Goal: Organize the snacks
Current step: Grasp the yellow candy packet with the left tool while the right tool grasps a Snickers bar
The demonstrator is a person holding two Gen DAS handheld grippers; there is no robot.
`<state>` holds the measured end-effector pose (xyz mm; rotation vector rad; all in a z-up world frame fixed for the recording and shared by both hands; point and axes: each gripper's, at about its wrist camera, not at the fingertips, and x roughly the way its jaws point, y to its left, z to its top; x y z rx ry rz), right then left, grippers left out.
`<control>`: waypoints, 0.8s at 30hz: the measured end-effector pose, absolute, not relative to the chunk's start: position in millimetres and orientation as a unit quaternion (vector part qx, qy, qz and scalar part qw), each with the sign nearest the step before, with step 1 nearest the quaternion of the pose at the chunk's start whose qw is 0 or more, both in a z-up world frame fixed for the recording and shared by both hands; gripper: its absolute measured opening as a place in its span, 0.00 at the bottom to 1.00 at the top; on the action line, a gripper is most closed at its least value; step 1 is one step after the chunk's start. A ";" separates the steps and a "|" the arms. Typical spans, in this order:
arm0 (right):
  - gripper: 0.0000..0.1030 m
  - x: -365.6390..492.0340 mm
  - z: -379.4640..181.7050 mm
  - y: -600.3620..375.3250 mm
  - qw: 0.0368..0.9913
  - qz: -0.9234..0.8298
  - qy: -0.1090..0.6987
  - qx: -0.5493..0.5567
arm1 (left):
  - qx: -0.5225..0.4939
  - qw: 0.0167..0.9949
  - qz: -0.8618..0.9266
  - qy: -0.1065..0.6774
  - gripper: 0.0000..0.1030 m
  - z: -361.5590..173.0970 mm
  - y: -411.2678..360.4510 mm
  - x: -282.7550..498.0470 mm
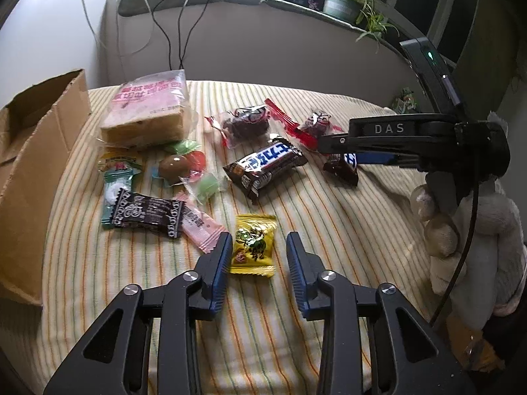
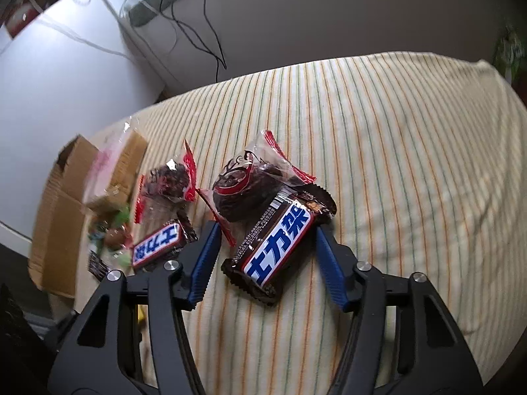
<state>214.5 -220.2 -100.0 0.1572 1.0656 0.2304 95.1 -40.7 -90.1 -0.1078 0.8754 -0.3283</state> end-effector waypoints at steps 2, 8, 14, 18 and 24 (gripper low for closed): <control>0.54 214.6 -99.7 -214.7 0.853 0.111 0.507 0.055 | -0.046 0.892 -0.158 0.422 0.28 -89.6 -44.7 97.9; 0.38 213.2 -101.7 -205.8 0.854 0.111 0.508 0.007 | -0.041 0.894 -0.155 0.419 0.23 -90.8 -47.1 100.7; 0.32 202.6 -103.6 -210.2 0.855 0.115 0.506 -0.009 | -0.036 0.897 -0.153 0.412 0.23 -92.1 -52.0 98.0; 0.30 191.6 -100.5 -227.3 0.855 0.121 0.504 0.001 | -0.046 0.898 -0.157 0.409 0.23 -90.5 -51.3 94.4; 0.30 179.2 -95.8 -243.4 0.858 0.120 0.499 0.010 | -0.052 0.900 -0.159 0.402 0.22 -85.1 -53.1 88.5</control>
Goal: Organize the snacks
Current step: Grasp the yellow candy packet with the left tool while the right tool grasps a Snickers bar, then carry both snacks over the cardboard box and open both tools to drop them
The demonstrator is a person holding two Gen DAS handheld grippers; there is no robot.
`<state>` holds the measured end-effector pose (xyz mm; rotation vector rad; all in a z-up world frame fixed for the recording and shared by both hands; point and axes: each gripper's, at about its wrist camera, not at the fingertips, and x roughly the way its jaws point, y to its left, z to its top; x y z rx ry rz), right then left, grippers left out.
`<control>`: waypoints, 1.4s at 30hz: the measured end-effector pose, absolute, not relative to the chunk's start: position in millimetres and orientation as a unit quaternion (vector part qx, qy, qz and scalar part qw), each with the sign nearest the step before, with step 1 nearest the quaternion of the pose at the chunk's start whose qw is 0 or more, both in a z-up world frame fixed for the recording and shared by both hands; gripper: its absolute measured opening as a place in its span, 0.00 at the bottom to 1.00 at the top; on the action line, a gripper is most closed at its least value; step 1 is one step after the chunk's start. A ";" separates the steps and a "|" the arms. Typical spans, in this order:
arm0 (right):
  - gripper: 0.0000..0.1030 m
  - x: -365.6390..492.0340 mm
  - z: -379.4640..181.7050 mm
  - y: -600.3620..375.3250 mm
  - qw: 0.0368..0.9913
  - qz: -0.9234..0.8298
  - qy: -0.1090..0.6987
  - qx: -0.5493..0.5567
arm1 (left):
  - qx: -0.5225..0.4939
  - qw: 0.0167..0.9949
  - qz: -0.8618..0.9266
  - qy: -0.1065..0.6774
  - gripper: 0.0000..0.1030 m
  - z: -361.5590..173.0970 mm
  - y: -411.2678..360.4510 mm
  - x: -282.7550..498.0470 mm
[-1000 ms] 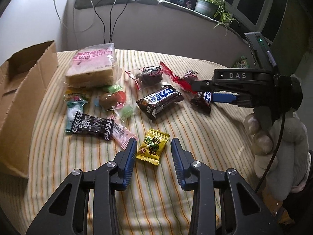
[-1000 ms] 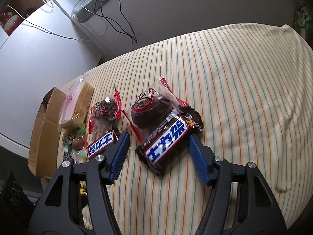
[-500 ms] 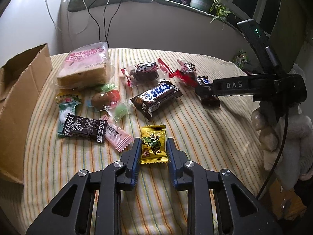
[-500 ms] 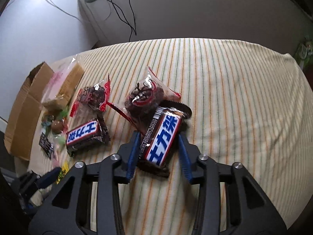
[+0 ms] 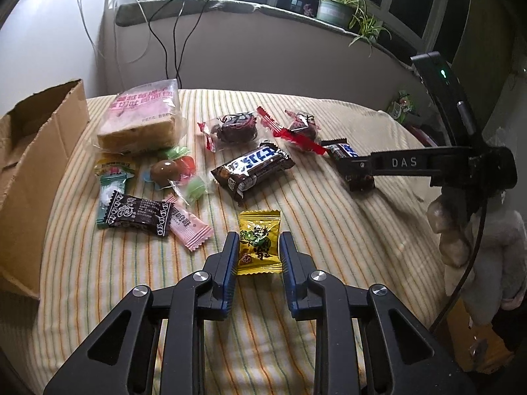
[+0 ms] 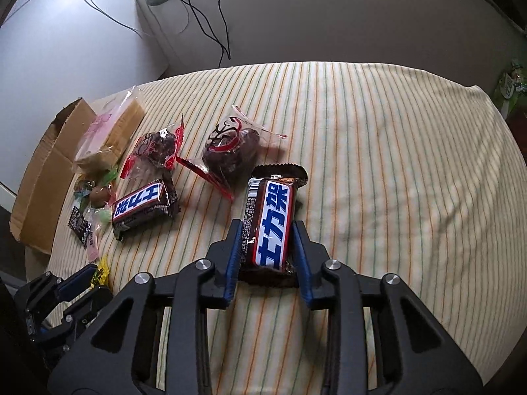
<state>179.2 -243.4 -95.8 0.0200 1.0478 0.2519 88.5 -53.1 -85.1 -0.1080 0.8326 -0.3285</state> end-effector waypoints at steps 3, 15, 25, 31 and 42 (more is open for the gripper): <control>0.30 174.2 -93.1 -244.9 0.861 0.119 0.494 0.012 | -0.056 0.902 -0.156 0.398 0.22 -81.2 -48.7 83.7; 0.30 151.5 -53.4 -221.9 0.880 0.148 0.451 0.000 | -0.071 0.922 -0.117 0.362 0.22 -53.6 -7.9 67.7; 0.30 146.8 -29.8 -146.2 0.880 0.211 0.423 -0.040 | -0.084 0.937 -0.045 0.336 0.22 -36.0 55.9 60.9; 0.30 146.3 -25.3 -90.9 0.872 0.256 0.412 -0.065 | -0.094 0.940 0.006 0.329 0.22 -33.6 96.9 58.8; 0.30 142.2 -23.6 3.2 0.848 0.330 0.402 -0.098 | -0.102 0.937 0.057 0.331 0.22 -38.6 144.3 58.9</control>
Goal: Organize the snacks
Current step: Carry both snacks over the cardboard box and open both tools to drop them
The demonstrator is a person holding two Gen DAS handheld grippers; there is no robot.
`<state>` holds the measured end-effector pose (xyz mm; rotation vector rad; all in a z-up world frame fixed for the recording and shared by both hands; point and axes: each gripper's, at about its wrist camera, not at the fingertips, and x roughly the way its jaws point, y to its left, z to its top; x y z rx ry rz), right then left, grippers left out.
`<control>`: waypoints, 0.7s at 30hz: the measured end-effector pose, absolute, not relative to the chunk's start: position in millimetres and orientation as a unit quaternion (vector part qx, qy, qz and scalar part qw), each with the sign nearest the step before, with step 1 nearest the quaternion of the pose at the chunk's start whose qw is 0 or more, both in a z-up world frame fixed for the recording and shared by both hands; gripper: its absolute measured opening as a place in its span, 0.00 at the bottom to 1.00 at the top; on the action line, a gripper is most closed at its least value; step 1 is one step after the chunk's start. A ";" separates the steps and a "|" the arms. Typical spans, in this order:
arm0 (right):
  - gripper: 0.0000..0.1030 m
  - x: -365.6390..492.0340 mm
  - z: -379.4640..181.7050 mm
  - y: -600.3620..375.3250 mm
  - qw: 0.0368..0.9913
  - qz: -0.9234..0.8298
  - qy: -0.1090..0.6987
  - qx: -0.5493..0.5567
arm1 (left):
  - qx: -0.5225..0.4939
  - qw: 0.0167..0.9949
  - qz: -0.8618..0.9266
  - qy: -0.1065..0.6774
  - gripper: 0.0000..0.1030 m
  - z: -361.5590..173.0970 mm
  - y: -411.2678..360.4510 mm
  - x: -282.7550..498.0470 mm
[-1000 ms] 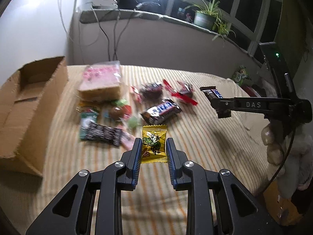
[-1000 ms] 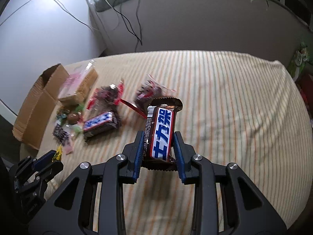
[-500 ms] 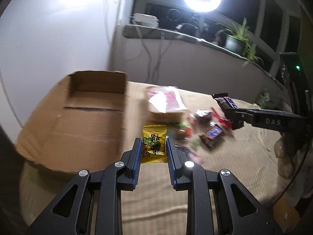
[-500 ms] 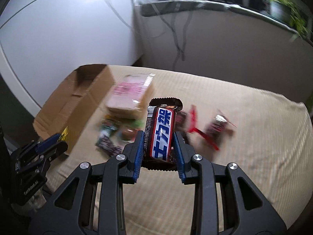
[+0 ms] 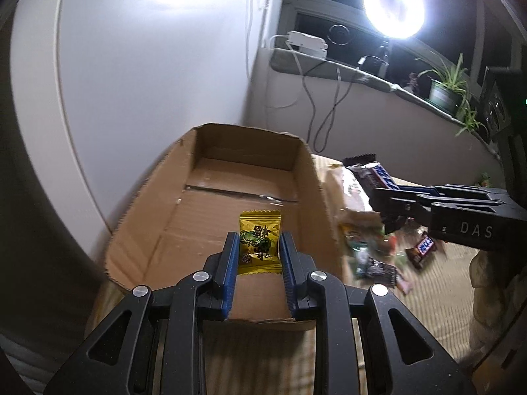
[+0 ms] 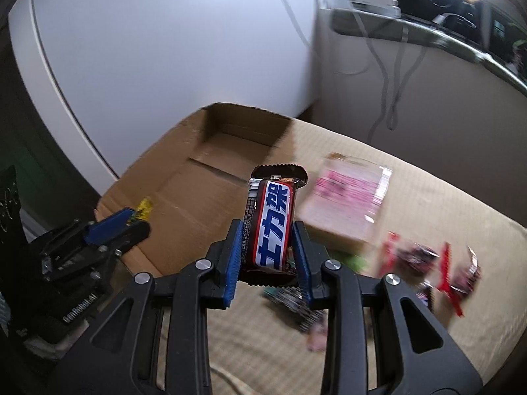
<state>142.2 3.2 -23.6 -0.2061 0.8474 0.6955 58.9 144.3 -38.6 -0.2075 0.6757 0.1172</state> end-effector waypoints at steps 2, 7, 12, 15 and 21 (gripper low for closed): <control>0.30 141.9 -24.8 18.7 0.844 0.341 0.402 -0.104 | -0.103 0.936 0.063 0.330 0.22 -39.0 150.0 58.3; 0.30 146.2 -32.6 50.3 0.833 0.357 0.405 -0.118 | -0.105 0.935 0.072 0.332 0.22 -40.3 159.3 60.3; 0.30 151.5 -40.9 71.0 0.826 0.364 0.411 -0.127 | -0.105 0.933 0.076 0.336 0.23 -42.9 163.9 62.3; 0.30 152.7 -45.2 75.6 0.823 0.366 0.414 -0.130 | -0.104 0.932 0.079 0.337 0.23 -44.0 164.5 62.5; 0.45 151.8 -43.9 74.9 0.828 0.362 0.407 -0.133 | -0.104 0.931 0.085 0.339 0.23 -44.3 165.5 61.9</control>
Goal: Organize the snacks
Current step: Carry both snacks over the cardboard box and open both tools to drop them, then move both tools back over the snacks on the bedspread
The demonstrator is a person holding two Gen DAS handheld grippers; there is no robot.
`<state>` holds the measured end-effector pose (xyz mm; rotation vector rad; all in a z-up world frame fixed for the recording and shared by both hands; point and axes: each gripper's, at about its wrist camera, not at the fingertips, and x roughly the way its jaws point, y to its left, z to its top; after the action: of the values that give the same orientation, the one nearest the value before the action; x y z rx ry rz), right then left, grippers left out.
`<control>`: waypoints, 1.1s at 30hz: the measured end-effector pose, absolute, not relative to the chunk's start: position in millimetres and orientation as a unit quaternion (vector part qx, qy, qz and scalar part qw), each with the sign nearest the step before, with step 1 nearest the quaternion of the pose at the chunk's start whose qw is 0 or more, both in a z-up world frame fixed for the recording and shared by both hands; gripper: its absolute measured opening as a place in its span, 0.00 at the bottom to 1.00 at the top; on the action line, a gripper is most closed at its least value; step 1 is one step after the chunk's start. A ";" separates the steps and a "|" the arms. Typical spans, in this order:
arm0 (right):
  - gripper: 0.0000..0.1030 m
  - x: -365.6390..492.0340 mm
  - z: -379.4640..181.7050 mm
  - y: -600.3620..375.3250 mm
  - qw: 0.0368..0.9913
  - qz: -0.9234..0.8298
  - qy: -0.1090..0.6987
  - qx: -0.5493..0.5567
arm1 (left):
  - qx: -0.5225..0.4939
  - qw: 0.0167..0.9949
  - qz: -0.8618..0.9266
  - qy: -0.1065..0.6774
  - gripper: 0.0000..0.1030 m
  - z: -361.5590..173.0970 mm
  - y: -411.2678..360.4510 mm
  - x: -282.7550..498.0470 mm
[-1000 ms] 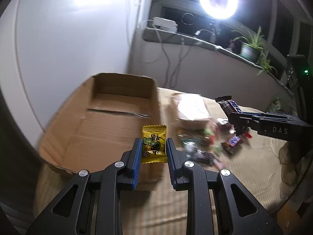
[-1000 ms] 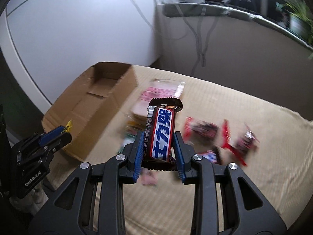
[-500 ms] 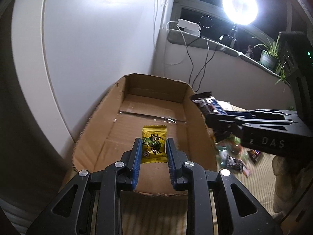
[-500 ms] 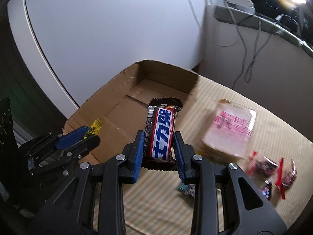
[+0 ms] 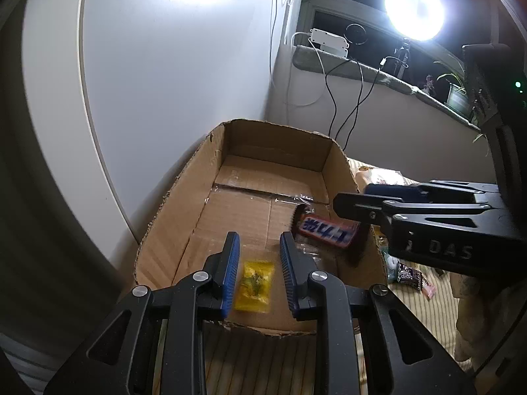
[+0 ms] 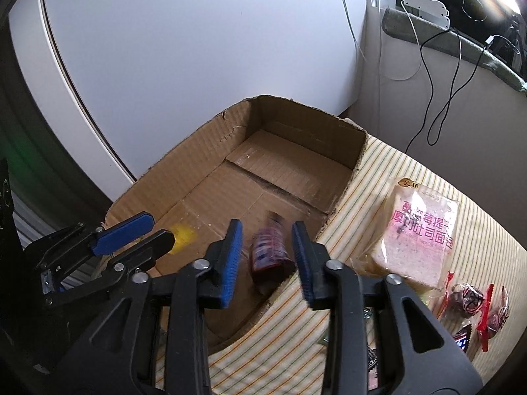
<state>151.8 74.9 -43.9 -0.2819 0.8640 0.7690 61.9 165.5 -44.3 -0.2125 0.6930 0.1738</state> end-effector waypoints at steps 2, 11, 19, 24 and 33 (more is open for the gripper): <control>0.55 150.5 -41.0 71.8 0.833 0.360 0.400 -0.131 | -0.105 0.931 0.087 0.338 0.25 -43.3 164.5 61.3; 0.55 139.1 -24.1 44.5 0.846 0.351 0.380 -0.128 | -0.100 0.936 0.083 0.327 0.25 -34.0 148.8 55.6; 0.58 134.1 -16.5 -0.4 0.863 0.329 0.367 -0.112 | -0.096 0.941 0.062 0.319 0.25 -27.0 121.7 52.9; 0.69 134.2 -10.8 -42.7 0.876 0.305 0.357 -0.106 | -0.090 0.942 0.038 0.321 0.25 -27.8 96.7 55.0; 0.92 135.6 -7.2 -111.1 0.894 0.257 0.355 -0.098 | -0.072 0.941 -0.010 0.331 0.25 -31.1 49.7 62.7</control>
<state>135.6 -111.1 -7.2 -0.2031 0.7363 0.5320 62.7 49.7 -31.1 -0.1468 0.6751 -0.0204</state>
